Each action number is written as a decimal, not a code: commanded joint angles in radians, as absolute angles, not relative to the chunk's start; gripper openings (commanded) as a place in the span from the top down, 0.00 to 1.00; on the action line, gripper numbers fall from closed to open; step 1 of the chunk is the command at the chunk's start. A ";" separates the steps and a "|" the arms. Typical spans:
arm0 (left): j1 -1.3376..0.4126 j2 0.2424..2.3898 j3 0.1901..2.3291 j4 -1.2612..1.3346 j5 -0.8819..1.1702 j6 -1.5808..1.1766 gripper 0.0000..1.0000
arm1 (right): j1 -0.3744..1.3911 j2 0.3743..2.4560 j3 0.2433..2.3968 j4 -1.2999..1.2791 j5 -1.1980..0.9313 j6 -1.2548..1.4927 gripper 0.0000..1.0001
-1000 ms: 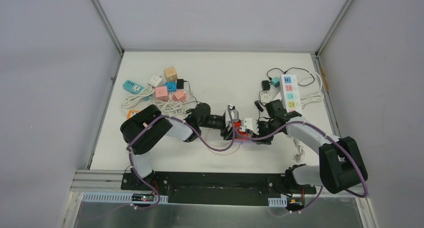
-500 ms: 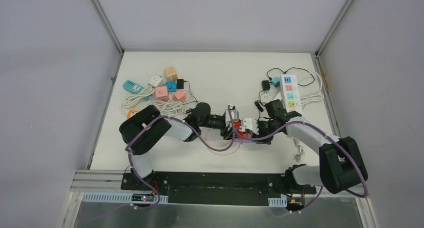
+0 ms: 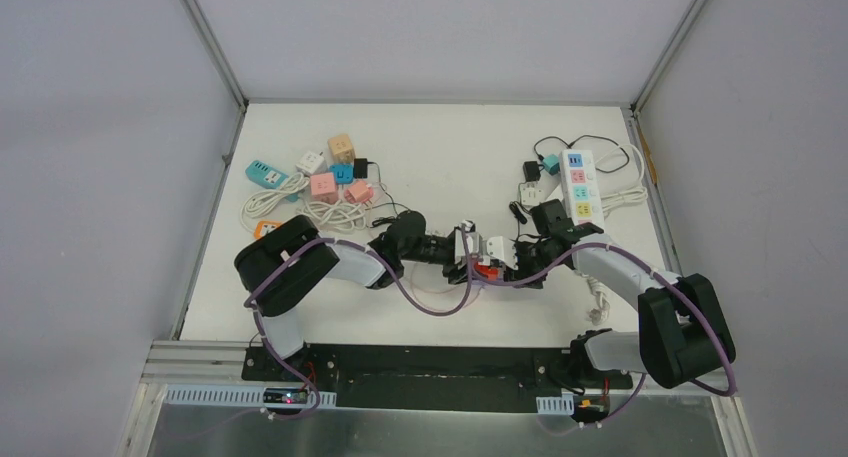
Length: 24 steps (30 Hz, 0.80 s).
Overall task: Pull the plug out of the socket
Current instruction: Remove the plug from the socket.
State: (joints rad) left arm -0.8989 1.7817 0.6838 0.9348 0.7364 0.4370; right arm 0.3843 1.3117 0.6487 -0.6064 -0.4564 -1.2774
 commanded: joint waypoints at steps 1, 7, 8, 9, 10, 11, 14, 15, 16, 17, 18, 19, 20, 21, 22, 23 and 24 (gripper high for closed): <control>-0.824 1.763 0.741 0.959 0.868 0.184 1.00 | 0.390 1.302 0.667 -0.608 -0.449 -1.311 1.00; -0.799 1.795 0.676 1.165 0.875 0.157 1.00 | 0.390 1.305 0.667 -0.606 -0.445 -1.309 1.00; -0.822 1.779 0.664 1.108 0.846 0.247 1.00 | 0.390 1.305 0.667 -0.606 -0.444 -1.309 1.00; -0.848 1.756 0.660 1.032 0.813 0.353 1.00 | 0.390 1.305 0.666 -0.605 -0.443 -1.308 1.00; -0.876 1.736 0.666 0.930 0.776 0.453 1.00 | 0.390 1.305 0.666 -0.603 -0.443 -1.307 1.00; -0.898 1.723 0.678 0.847 0.743 0.527 1.00 | 0.390 1.307 0.666 -0.603 -0.443 -1.306 1.00; -0.917 1.719 0.682 0.818 0.697 0.550 1.00 | 0.390 1.307 0.667 -0.602 -0.442 -1.305 1.00; -0.912 1.718 0.683 0.837 0.689 0.506 1.00 | 0.390 1.306 0.666 -0.601 -0.442 -1.305 1.00; -0.897 1.713 0.694 0.837 0.701 0.450 1.00 | 0.390 1.306 0.666 -0.601 -0.441 -1.305 1.00; -0.874 1.712 0.705 0.837 0.731 0.378 1.00 | 0.390 1.306 0.665 -0.601 -0.440 -1.305 1.00; -0.849 1.713 0.717 0.855 0.761 0.303 1.00 | 0.389 1.304 0.665 -0.600 -0.440 -1.305 1.00; -0.826 1.717 0.724 0.883 0.786 0.221 1.00 | 0.390 1.305 0.666 -0.600 -0.440 -1.305 1.00; -0.803 1.724 0.729 0.924 0.836 0.161 1.00 | 0.390 1.304 0.665 -0.600 -0.440 -1.305 1.00; -0.788 1.731 0.731 0.956 0.868 0.123 1.00 | 0.390 1.304 0.665 -0.600 -0.439 -1.305 1.00; -0.783 1.736 0.726 0.978 0.878 0.117 1.00 | 0.390 1.305 0.665 -0.600 -0.439 -1.305 1.00; -0.785 1.735 0.717 0.985 0.879 0.134 1.00 | 0.390 1.305 0.665 -0.599 -0.438 -1.304 1.00; -0.793 1.733 0.711 0.981 0.870 0.161 1.00 | 0.390 1.305 0.666 -0.598 -0.437 -1.303 1.00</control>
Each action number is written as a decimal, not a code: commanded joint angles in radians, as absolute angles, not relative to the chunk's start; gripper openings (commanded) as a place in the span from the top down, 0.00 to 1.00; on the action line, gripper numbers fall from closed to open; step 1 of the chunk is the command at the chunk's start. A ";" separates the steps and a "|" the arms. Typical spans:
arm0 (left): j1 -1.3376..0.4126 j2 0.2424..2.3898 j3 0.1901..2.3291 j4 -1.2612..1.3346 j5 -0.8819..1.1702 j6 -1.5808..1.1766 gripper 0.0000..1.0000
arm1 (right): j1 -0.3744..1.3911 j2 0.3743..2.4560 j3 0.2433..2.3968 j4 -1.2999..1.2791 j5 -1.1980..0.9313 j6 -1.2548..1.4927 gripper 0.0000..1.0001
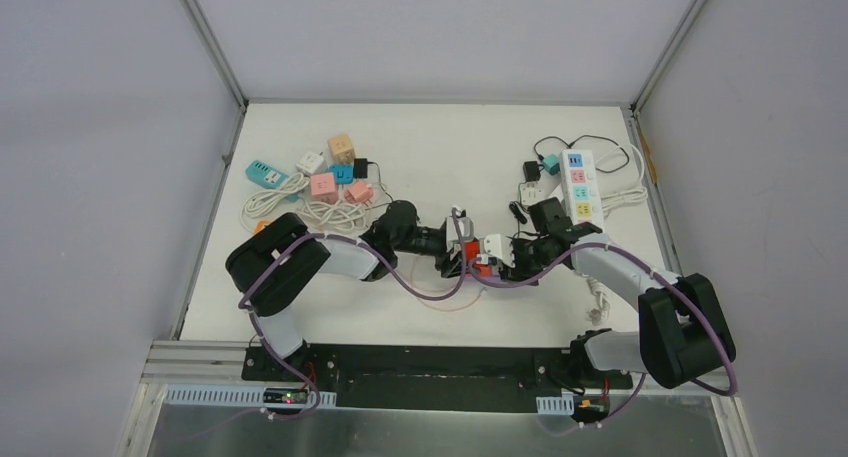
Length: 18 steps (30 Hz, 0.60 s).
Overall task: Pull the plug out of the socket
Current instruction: Remove the plug from the socket.
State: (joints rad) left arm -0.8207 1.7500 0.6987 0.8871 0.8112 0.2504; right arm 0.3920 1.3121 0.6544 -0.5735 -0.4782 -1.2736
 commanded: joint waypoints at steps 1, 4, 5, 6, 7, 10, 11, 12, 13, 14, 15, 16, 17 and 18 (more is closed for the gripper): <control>-0.805 1.724 0.697 0.970 0.846 0.208 1.00 | 0.390 1.305 0.666 -0.597 -0.436 -1.301 1.00; -0.875 1.686 0.668 0.857 0.731 0.434 1.00 | 0.390 1.305 0.666 -0.595 -0.434 -1.299 1.00; -0.893 1.679 0.671 0.810 0.695 0.492 1.00 | 0.390 1.306 0.666 -0.596 -0.433 -1.299 1.00; -0.903 1.676 0.676 0.781 0.679 0.521 1.00 | 0.390 1.305 0.665 -0.595 -0.433 -1.299 1.00; -0.905 1.674 0.678 0.775 0.673 0.523 1.00 | 0.390 1.305 0.665 -0.595 -0.433 -1.299 1.00; -0.892 1.664 0.703 0.749 0.661 0.439 1.00 | 0.391 1.307 0.667 -0.595 -0.430 -1.299 1.00; -0.878 1.663 0.719 0.726 0.679 0.401 1.00 | 0.390 1.307 0.667 -0.595 -0.430 -1.299 1.00; -0.860 1.665 0.734 0.718 0.707 0.350 1.00 | 0.390 1.306 0.667 -0.594 -0.429 -1.299 1.00; -0.842 1.670 0.743 0.730 0.733 0.290 1.00 | 0.390 1.306 0.667 -0.594 -0.428 -1.299 1.00; -0.824 1.675 0.745 0.761 0.765 0.240 1.00 | 0.390 1.305 0.666 -0.594 -0.428 -1.299 1.00; -0.808 1.682 0.741 0.799 0.791 0.193 1.00 | 0.390 1.306 0.666 -0.594 -0.426 -1.298 1.00; -0.795 1.689 0.737 0.837 0.811 0.151 1.00 | 0.390 1.306 0.666 -0.594 -0.426 -1.298 1.00; -0.782 1.695 0.735 0.869 0.831 0.116 1.00 | 0.390 1.306 0.667 -0.594 -0.426 -1.298 1.00; -0.775 1.700 0.732 0.891 0.844 0.094 1.00 | 0.389 1.307 0.667 -0.593 -0.425 -1.298 1.00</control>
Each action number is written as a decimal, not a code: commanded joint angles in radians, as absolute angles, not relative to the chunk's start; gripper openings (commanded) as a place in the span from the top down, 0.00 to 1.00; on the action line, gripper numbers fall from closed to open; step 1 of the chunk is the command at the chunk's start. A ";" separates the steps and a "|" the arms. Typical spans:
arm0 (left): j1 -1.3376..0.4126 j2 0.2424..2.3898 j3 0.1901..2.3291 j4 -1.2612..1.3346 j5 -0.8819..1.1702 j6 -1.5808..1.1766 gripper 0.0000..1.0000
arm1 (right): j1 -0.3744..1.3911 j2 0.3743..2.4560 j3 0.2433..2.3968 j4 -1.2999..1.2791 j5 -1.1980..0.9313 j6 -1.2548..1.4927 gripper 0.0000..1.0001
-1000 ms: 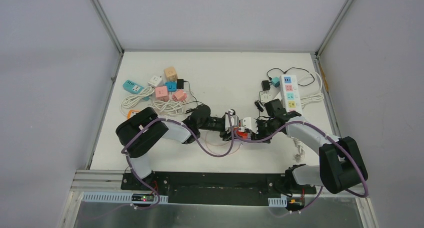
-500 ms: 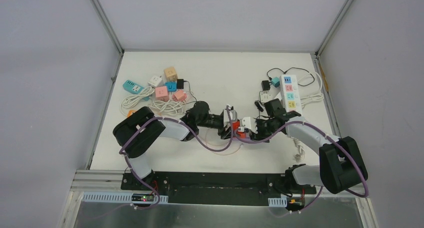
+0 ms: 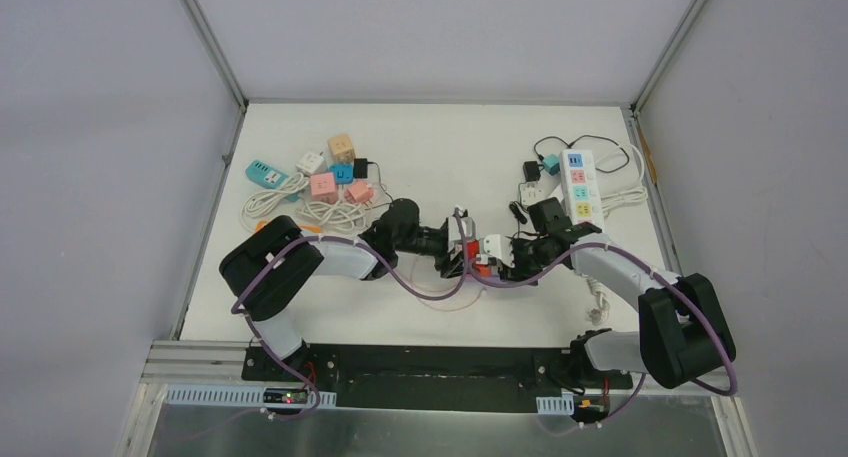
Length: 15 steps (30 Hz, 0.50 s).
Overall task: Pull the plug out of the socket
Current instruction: Remove the plug from the socket.
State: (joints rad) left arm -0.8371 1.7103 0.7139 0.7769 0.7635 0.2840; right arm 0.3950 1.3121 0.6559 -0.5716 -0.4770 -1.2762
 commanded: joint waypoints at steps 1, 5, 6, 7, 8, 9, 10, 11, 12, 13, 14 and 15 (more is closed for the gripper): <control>-0.774 1.701 0.729 0.904 0.845 0.099 1.00 | 0.390 1.308 0.667 -0.592 -0.425 -1.298 1.00; -0.812 1.673 0.674 0.907 0.786 0.260 1.00 | 0.390 1.310 0.666 -0.591 -0.424 -1.298 1.00; -0.833 1.661 0.661 0.880 0.753 0.328 1.00 | 0.391 1.311 0.667 -0.591 -0.423 -1.297 1.00; -0.856 1.651 0.656 0.838 0.718 0.392 1.00 | 0.390 1.311 0.667 -0.591 -0.423 -1.296 1.00; -0.873 1.644 0.660 0.802 0.689 0.442 1.00 | 0.390 1.312 0.667 -0.590 -0.423 -1.296 1.00; -0.884 1.641 0.662 0.783 0.670 0.468 1.00 | 0.390 1.313 0.666 -0.590 -0.422 -1.295 1.00; -0.887 1.641 0.660 0.788 0.664 0.472 1.00 | 0.390 1.314 0.666 -0.590 -0.422 -1.295 1.00; -0.887 1.641 0.656 0.808 0.659 0.460 1.00 | 0.390 1.314 0.666 -0.590 -0.421 -1.295 1.00; -0.885 1.635 0.647 0.825 0.652 0.443 1.00 | 0.390 1.313 0.665 -0.588 -0.420 -1.295 1.00; -0.877 1.629 0.649 0.830 0.653 0.412 1.00 | 0.390 1.313 0.666 -0.589 -0.419 -1.294 1.00; -0.862 1.626 0.656 0.831 0.665 0.371 1.00 | 0.390 1.313 0.665 -0.588 -0.420 -1.295 1.00; -0.841 1.626 0.660 0.845 0.688 0.315 1.00 | 0.389 1.314 0.665 -0.588 -0.419 -1.295 1.00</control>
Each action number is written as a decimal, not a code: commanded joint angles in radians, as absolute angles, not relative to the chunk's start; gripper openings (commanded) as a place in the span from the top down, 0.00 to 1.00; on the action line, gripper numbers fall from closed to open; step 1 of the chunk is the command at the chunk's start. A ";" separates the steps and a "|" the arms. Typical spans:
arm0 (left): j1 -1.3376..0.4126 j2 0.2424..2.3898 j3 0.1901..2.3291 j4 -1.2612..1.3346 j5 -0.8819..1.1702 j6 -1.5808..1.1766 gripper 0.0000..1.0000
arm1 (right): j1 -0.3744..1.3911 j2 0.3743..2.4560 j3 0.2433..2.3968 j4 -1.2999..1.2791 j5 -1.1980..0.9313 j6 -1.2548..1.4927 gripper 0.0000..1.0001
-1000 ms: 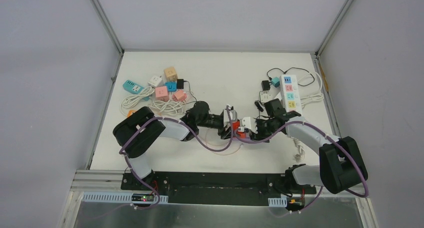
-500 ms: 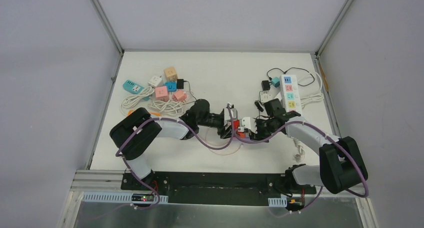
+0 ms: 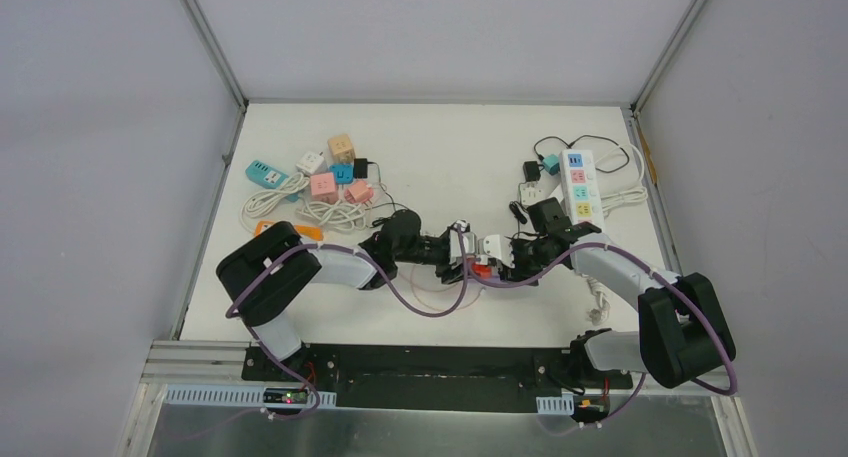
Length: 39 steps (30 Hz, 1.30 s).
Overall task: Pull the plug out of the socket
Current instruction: Remove the plug from the socket.
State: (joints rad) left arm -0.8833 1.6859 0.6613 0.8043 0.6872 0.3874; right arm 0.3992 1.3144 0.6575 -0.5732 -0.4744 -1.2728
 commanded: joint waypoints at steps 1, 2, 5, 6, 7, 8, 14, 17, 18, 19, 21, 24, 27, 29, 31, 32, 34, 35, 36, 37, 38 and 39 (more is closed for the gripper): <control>-0.820 1.630 0.659 0.877 0.715 0.256 1.00 | 0.390 1.313 0.666 -0.588 -0.420 -1.295 1.00; -0.799 1.638 0.654 0.934 0.745 0.198 1.00 | 0.390 1.314 0.665 -0.588 -0.419 -1.294 1.00; -0.750 1.678 0.629 1.129 0.817 0.040 1.00 | 0.390 1.315 0.666 -0.588 -0.420 -1.295 1.00; -0.741 1.690 0.622 1.184 0.831 0.012 1.00 | 0.390 1.315 0.665 -0.588 -0.420 -1.295 1.00; -0.737 1.700 0.616 1.224 0.842 0.004 1.00 | 0.390 1.316 0.665 -0.588 -0.419 -1.295 1.00; -0.735 1.705 0.612 1.244 0.855 0.005 1.00 | 0.390 1.317 0.665 -0.588 -0.419 -1.295 1.00; -0.781 1.683 0.575 1.200 0.815 0.181 1.00 | 0.390 1.322 0.667 -0.584 -0.419 -1.290 1.00; -0.849 1.638 0.603 0.949 0.733 0.370 1.00 | 0.390 1.325 0.667 -0.584 -0.417 -1.290 1.00; -0.872 1.620 0.618 0.861 0.698 0.432 1.00 | 0.390 1.325 0.666 -0.584 -0.417 -1.290 1.00; -0.885 1.610 0.631 0.805 0.676 0.463 1.00 | 0.390 1.327 0.667 -0.584 -0.417 -1.290 1.00; -0.885 1.608 0.640 0.807 0.667 0.423 1.00 | 0.389 1.328 0.667 -0.584 -0.416 -1.290 1.00; -0.844 1.612 0.668 0.830 0.734 0.269 1.00 | 0.390 1.330 0.667 -0.584 -0.416 -1.290 1.00; -0.811 1.629 0.683 0.868 0.796 0.157 1.00 | 0.390 1.331 0.668 -0.583 -0.415 -1.290 1.00; -0.791 1.641 0.691 0.905 0.830 0.086 1.00 | 0.390 1.331 0.667 -0.583 -0.414 -1.290 1.00; -0.776 1.652 0.691 0.955 0.860 0.023 1.00 | 0.390 1.333 0.667 -0.583 -0.413 -1.290 1.00; -0.773 1.655 0.695 0.957 0.870 0.009 1.00 | 0.389 1.333 0.668 -0.583 -0.413 -1.290 1.00; -0.774 1.646 0.698 0.932 0.865 0.029 1.00 | 0.390 1.336 0.667 -0.582 -0.411 -1.289 1.00; -0.774 1.632 0.689 0.923 0.851 0.053 1.00 | 0.390 1.338 0.668 -0.581 -0.411 -1.289 1.00; -0.776 1.621 0.676 0.910 0.827 0.090 1.00 | 0.390 1.339 0.668 -0.581 -0.412 -1.288 1.00; -0.779 1.591 0.662 0.885 0.804 0.138 1.00 | 0.390 1.340 0.670 -0.581 -0.410 -1.287 1.00; -0.789 1.566 0.652 0.836 0.771 0.195 1.00 | 0.390 1.342 0.670 -0.581 -0.410 -1.286 1.00; -0.804 1.539 0.646 0.779 0.733 0.268 1.00 | 0.390 1.344 0.670 -0.581 -0.410 -1.284 1.00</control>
